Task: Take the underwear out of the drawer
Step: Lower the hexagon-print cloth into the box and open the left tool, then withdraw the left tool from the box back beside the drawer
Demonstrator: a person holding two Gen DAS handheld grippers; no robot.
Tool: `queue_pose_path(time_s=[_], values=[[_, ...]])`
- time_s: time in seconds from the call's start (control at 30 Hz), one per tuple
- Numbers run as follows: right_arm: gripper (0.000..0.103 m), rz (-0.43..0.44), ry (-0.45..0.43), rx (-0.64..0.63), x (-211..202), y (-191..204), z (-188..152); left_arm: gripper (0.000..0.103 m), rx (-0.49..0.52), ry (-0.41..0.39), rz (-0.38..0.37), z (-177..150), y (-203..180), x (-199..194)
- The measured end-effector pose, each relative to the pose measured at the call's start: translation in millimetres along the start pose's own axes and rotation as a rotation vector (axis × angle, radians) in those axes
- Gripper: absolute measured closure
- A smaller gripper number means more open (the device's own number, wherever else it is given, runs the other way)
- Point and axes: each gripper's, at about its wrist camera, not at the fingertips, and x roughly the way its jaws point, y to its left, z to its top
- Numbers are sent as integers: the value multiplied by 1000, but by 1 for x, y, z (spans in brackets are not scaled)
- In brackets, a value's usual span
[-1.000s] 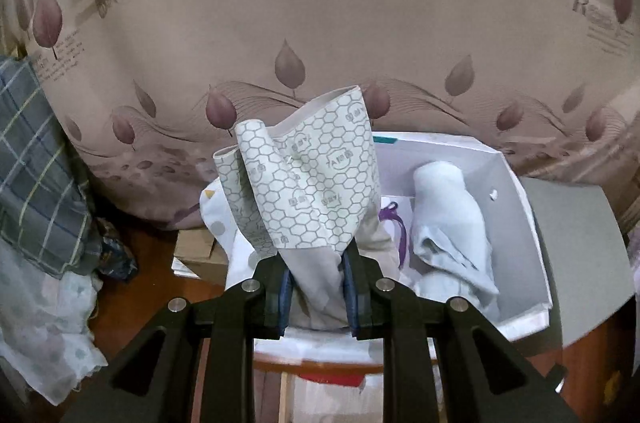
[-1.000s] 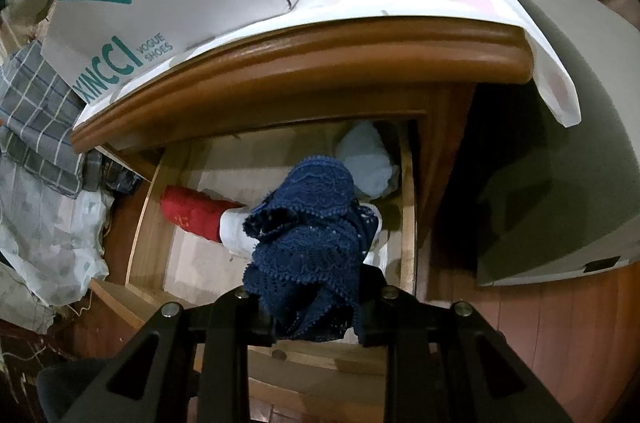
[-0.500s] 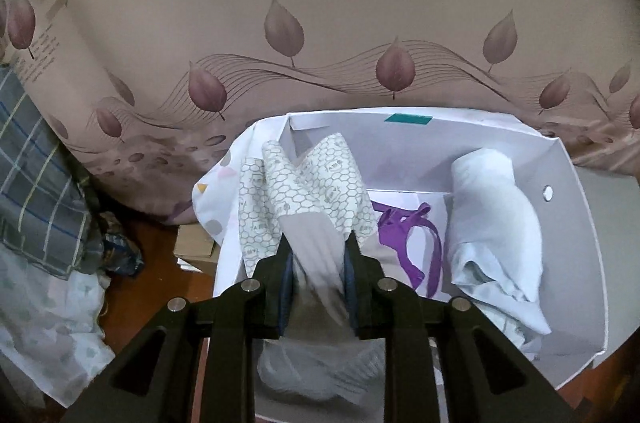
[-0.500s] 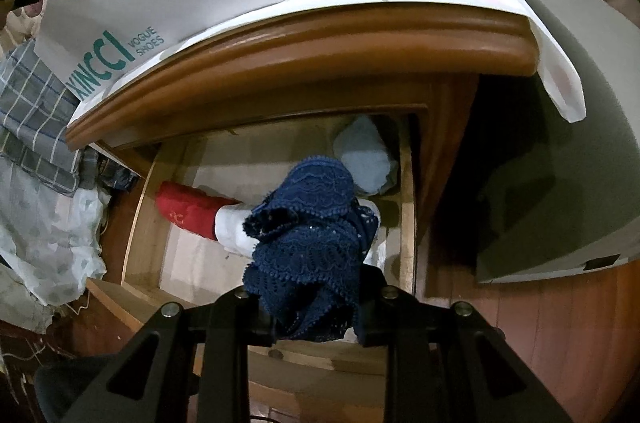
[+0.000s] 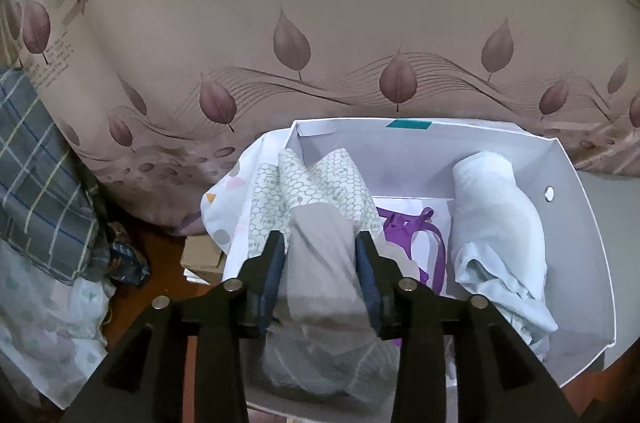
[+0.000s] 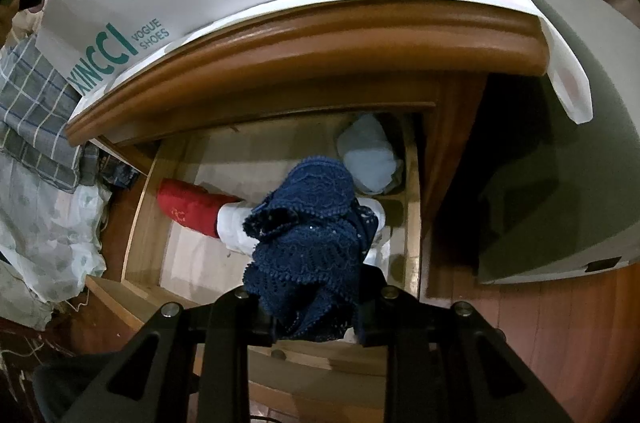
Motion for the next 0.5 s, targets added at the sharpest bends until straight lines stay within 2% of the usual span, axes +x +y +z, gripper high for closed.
queue_pose_path(time_s=[0.1,0.33,0.43,0.5], values=[[77,-6,-5,-4,-1,0,-1,55,32,-25,24,-4,-5,-10],[77,-7,-10,0,-1,0,-1,53,-23,-59,-21,-21,5,-35],[77,-10,-13,6,-2,-1,0,53,-44,-92,-8,-40,13,-47],[77,-13,-17,9,-3,-2,0,48,-52,-120,19,-57,19,-55]])
